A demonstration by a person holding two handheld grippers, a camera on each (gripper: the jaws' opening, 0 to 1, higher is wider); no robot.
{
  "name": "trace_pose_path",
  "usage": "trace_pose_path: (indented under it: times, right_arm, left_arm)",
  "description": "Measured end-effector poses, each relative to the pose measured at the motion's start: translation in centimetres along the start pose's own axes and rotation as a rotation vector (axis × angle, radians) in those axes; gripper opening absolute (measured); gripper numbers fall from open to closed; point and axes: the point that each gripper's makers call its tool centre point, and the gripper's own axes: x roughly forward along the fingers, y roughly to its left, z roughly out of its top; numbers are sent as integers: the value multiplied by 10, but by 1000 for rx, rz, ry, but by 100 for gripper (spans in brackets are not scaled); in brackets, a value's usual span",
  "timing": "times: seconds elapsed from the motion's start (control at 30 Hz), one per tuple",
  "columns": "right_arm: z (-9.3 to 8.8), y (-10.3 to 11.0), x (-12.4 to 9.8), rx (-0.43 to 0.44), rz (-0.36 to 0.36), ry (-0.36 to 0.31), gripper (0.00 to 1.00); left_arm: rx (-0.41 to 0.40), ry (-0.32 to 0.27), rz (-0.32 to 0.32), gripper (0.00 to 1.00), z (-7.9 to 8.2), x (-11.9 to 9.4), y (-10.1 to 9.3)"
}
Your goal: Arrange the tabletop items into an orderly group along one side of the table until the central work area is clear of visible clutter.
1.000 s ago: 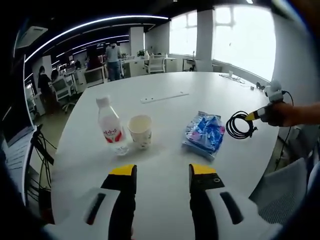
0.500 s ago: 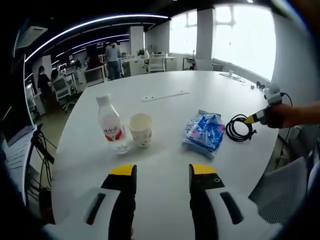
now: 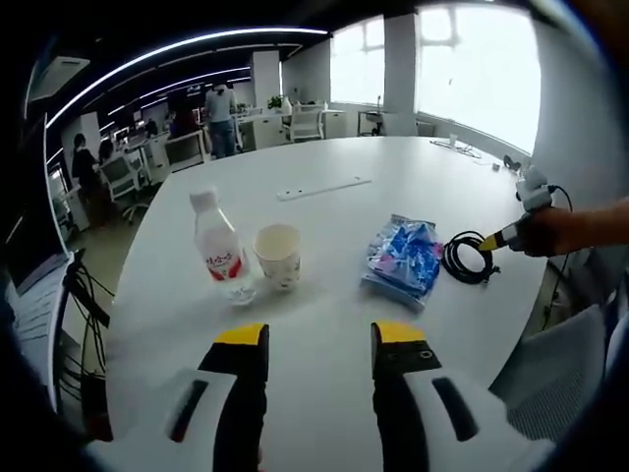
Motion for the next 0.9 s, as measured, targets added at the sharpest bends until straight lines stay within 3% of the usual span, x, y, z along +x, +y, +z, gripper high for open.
trace_pose_path:
  times: [0.47, 0.9]
  right_arm:
    - [0, 9, 3, -58, 19, 18, 3]
    - [3, -1, 3, -70, 11, -2, 0]
  left_arm:
    - [-4, 15, 10, 41, -3, 0, 3]
    - [-21, 10, 6, 41, -6, -1, 0]
